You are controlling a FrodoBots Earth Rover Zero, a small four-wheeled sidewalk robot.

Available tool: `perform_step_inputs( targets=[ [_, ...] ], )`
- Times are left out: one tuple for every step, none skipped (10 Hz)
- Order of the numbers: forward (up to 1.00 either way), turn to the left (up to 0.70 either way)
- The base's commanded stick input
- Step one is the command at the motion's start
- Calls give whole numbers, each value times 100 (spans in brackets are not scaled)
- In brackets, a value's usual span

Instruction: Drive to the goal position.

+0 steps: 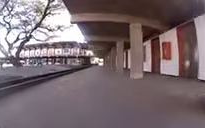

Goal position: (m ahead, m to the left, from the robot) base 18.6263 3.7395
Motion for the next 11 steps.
perform_step_inputs(
  targets=[
    [100, 1],
    [100, 1],
    [100, 1],
    [100, 1],
    [100, 1],
    [100, 1],
    [100, 1],
    [100, 1],
    [100, 1],
    [100, 1],
    [100, 1]
  ],
)
